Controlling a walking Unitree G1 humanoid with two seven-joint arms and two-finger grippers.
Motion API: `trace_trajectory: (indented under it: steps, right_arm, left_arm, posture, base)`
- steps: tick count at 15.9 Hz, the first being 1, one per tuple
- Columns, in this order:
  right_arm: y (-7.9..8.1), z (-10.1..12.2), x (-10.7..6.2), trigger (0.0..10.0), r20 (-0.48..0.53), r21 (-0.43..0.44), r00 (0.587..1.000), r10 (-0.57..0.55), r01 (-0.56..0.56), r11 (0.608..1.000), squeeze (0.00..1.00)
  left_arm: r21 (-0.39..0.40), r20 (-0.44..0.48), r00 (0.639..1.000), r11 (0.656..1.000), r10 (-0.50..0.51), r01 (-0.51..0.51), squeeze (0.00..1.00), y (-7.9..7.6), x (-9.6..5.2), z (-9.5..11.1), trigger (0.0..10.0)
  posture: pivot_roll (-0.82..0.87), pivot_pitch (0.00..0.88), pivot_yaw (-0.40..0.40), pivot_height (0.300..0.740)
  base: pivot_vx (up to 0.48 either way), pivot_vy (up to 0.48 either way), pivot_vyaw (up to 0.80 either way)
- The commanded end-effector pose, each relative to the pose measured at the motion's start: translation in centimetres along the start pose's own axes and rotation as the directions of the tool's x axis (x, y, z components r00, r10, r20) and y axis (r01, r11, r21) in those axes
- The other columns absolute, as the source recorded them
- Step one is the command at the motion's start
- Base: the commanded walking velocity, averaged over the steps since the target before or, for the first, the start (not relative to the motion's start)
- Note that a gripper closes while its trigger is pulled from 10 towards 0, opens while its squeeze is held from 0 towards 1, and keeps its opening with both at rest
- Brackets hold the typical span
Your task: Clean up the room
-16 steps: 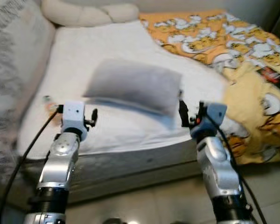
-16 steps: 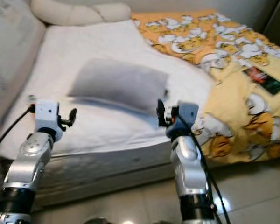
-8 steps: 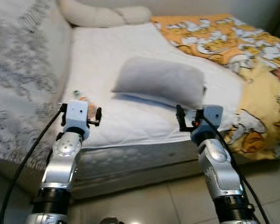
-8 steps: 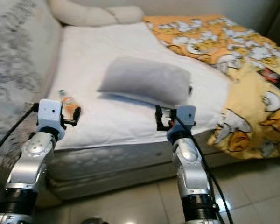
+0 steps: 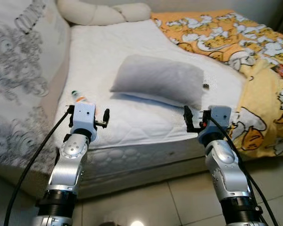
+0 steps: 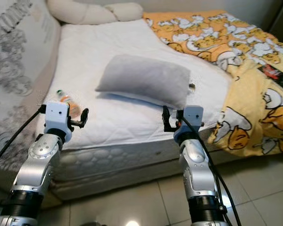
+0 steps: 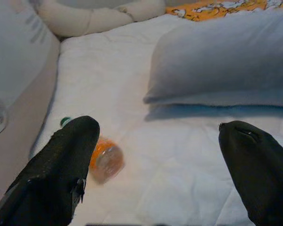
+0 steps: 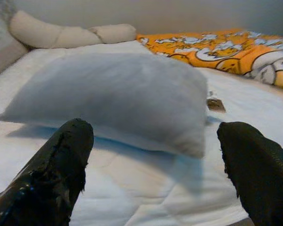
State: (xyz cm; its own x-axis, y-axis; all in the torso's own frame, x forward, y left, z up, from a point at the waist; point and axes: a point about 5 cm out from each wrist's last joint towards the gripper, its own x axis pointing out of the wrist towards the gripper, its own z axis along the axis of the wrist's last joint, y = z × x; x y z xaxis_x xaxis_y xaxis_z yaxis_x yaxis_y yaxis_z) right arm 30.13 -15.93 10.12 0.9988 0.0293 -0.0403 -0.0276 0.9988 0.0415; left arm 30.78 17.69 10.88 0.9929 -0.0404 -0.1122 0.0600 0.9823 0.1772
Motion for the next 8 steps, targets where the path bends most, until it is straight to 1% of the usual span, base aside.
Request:
trace_trajectory:
  steps: [1, 2, 4, 6, 8]
  right_arm:
    - [0.08, -0.07, 0.11, 10.0, -0.012, -0.024, 1.0, 0.013, -0.013, 1.0, 0.59]
    - [0.26, -0.03, 0.18, 10.0, -0.015, -0.034, 0.999, 0.036, -0.037, 0.999, 0.64]
    - [0.43, -0.15, 0.28, 10.0, -0.027, -0.063, 0.998, 0.051, -0.053, 0.997, 0.64]
    - [0.38, -0.26, 0.38, 10.0, -0.038, -0.066, 0.998, 0.056, -0.059, 0.996, 0.64]
    - [0.22, -0.4, 0.56, 10.0, -0.063, -0.079, 0.995, 0.081, -0.086, 0.993, 0.64]
  left_arm:
    - [-0.002, 0.008, 1.0, 1.0, -0.007, 0.007, 0.93, -0.1, -0.06, 0.14, 10.0]
    - [0.0, 0.008, 1.0, 1.0, -0.005, 0.005, 0.93, -0.05, -0.07, 0.14, 10.0]
    - [0.004, 0.007, 1.0, 1.0, -0.007, 0.007, 0.93, -0.02, -0.11, 0.12, 10.0]
    - [0.008, 0.003, 1.0, 1.0, -0.014, 0.014, 0.93, -0.03, -0.13, 0.09, 10.0]
    - [0.019, -0.003, 0.999, 0.999, -0.043, 0.043, 0.92, -0.32, -0.22, -0.03, 10.0]
  posture:
    - [0.04, 0.0, 0.002, 0.74]
    - [0.04, 0.0, -0.001, 0.74]
    - [0.05, 0.0, -0.001, 0.74]
    - [0.05, 0.0, -0.001, 0.74]
    - [0.05, 0.0, 0.001, 0.74]
  base:
    - [0.304, 0.0, 0.0]
    - [0.311, 0.0, 0.8]
    - [0.307, 0.0, 0.8]
    - [0.304, 0.0, 0.8]
    - [0.304, 0.0, 0.8]
